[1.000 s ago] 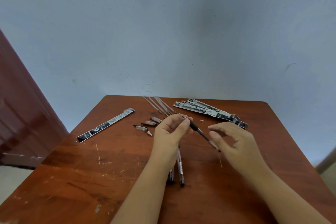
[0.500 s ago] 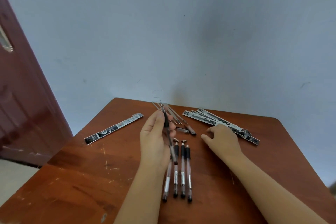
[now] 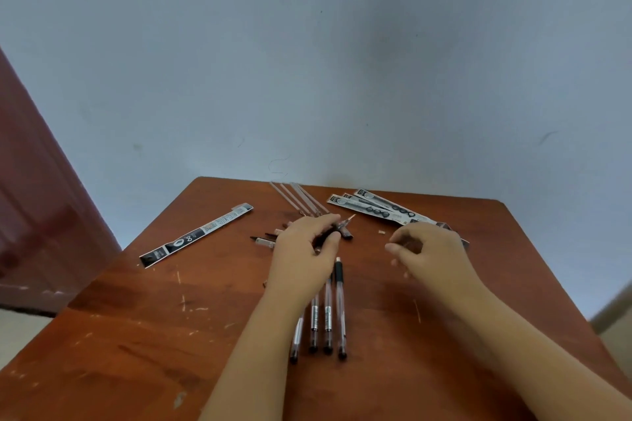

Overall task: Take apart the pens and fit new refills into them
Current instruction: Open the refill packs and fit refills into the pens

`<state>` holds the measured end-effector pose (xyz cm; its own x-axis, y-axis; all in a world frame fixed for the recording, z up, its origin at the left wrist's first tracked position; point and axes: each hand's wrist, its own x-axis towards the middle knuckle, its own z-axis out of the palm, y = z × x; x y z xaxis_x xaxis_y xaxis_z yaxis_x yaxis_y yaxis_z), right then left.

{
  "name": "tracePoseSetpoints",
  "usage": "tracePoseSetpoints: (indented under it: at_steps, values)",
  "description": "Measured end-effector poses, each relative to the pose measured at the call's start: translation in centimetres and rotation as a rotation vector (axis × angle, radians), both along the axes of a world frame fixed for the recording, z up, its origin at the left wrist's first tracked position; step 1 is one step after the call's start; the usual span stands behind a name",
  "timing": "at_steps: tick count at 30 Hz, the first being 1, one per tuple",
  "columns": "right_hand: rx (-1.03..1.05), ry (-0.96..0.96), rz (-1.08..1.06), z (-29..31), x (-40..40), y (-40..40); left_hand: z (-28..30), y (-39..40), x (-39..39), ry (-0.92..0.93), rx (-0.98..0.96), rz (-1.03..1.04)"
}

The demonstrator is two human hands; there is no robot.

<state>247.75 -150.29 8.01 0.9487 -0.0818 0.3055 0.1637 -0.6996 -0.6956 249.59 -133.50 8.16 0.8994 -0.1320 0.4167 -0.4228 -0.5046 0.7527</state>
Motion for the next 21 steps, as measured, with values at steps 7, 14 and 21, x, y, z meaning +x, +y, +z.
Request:
tracePoseSetpoints:
  at_steps: [7, 14, 21]
  values:
    - [0.323, -0.033, -0.065, 0.1, -2.8, -1.9, -0.6, -1.5, -0.6, -0.02, 0.205, -0.119]
    - [0.212, -0.226, -0.019, -1.1, -2.6, -1.8, -1.5, -2.5, -0.8, -0.128, 0.267, -0.217]
    - [0.156, -0.295, 0.031, -1.7, -2.2, -2.0, -1.7, -2.6, -0.7, -0.183, 0.265, -0.22]
